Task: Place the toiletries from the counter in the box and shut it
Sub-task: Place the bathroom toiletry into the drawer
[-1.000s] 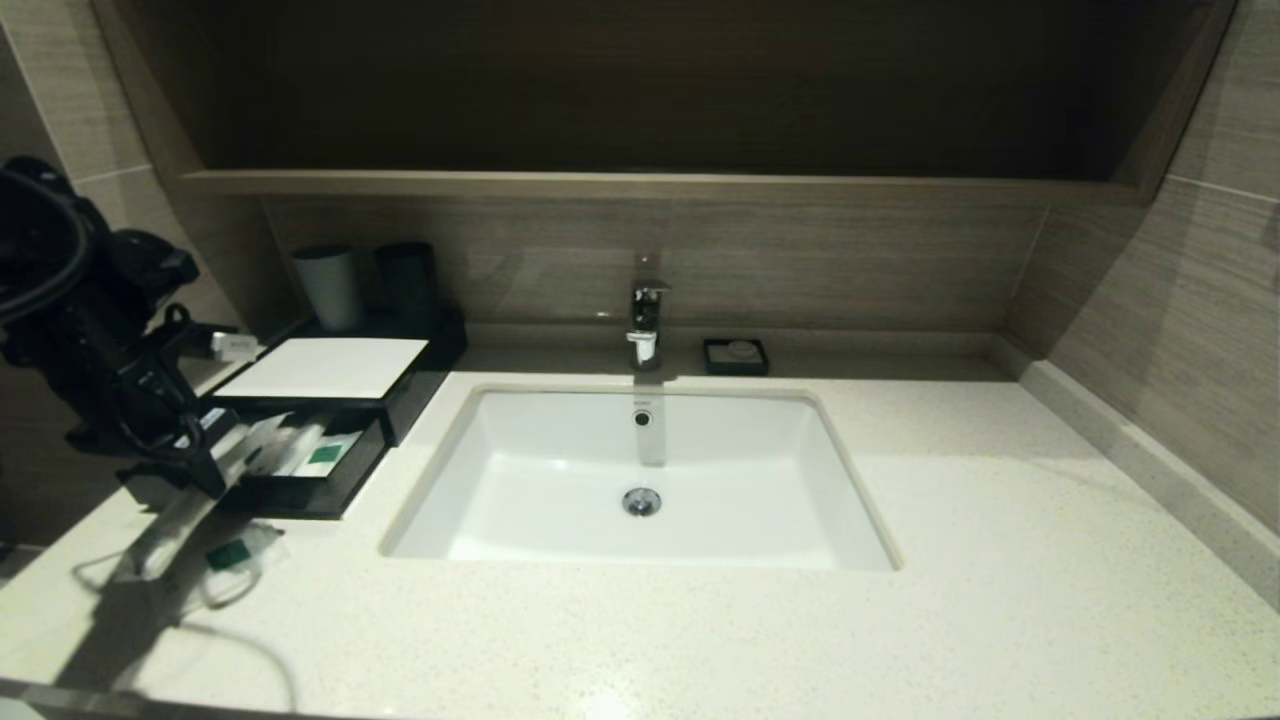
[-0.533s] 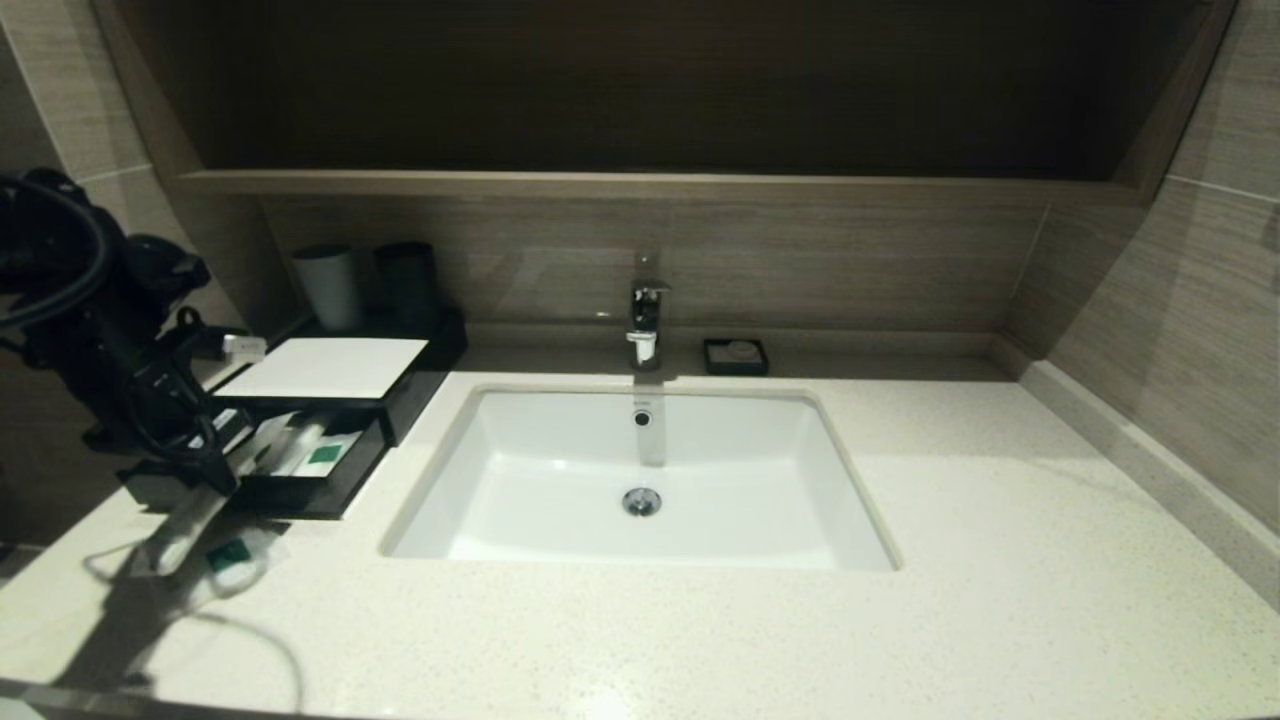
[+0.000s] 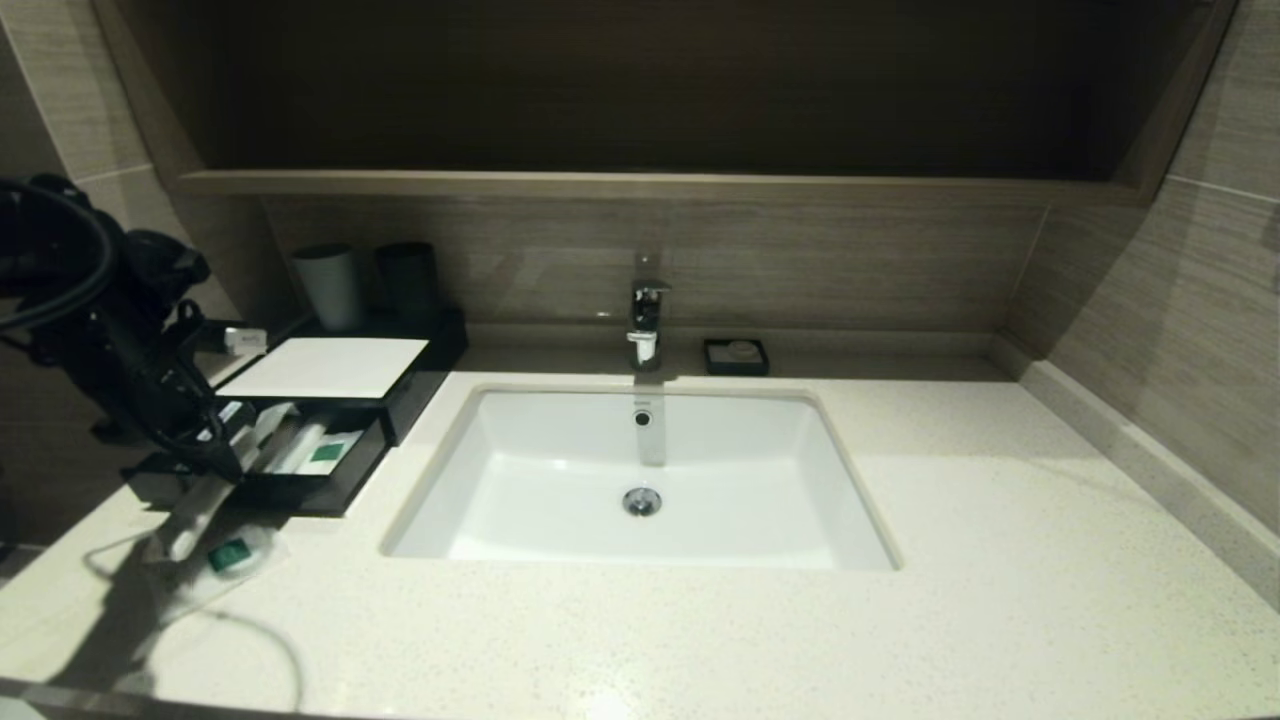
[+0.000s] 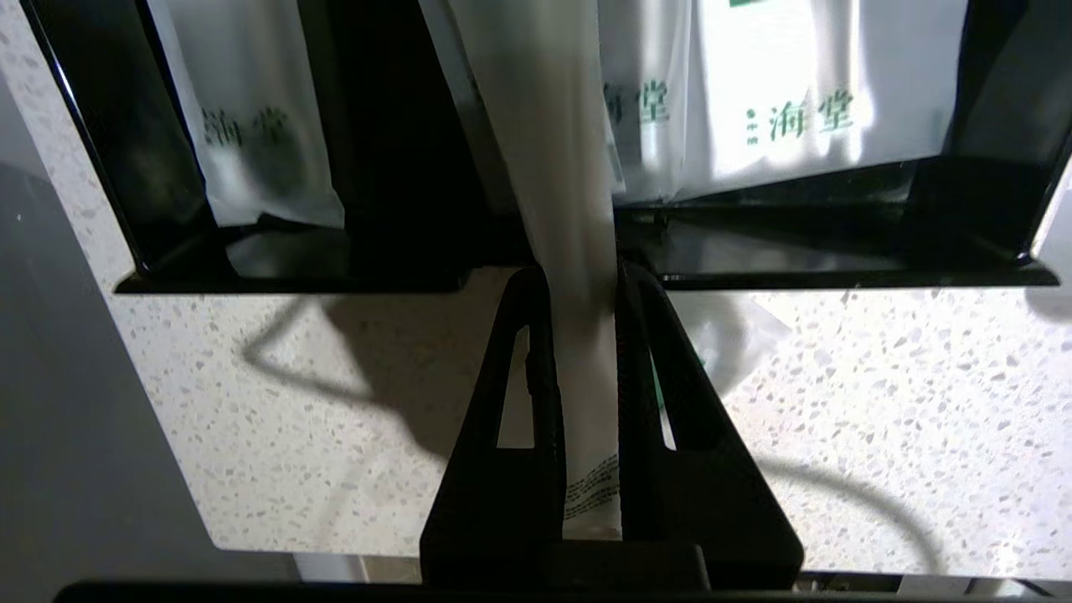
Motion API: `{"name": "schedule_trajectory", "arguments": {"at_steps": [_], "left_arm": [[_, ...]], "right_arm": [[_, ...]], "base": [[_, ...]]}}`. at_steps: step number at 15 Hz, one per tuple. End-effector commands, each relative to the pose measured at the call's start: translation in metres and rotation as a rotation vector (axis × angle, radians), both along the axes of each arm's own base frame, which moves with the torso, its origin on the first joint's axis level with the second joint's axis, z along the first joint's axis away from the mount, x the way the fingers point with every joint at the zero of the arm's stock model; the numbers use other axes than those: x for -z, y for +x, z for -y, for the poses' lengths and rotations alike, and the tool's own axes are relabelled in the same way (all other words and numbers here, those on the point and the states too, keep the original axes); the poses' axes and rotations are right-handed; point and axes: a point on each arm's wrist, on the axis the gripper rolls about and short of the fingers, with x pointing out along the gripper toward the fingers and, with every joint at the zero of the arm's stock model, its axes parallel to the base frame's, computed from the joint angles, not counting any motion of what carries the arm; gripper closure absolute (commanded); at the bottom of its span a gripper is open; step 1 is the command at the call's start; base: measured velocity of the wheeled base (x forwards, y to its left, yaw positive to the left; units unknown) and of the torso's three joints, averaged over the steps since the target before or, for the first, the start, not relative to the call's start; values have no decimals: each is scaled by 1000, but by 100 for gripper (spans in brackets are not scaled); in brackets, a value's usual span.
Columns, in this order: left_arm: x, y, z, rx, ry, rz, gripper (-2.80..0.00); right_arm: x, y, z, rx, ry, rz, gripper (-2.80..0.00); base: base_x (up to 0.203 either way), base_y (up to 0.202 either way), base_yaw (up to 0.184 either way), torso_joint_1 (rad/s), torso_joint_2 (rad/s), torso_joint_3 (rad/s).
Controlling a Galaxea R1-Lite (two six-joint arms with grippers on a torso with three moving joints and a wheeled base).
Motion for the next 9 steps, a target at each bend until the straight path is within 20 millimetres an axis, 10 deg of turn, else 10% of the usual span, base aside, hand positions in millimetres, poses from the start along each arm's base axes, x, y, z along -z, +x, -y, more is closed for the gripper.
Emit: {"name": "schedule_trajectory", "arguments": {"at_steps": [1, 9], "left_arm": [[1, 2, 0, -7, -2, 3, 0], [-1, 4, 4, -10, -1, 32, 0]], "right_arm": [[0, 0, 0, 0, 0, 0, 0], [0, 0, 0, 0, 0, 0, 0]], "base": [[0, 0, 0, 0, 0, 0], [0, 0, 0, 0, 0, 0]]}}
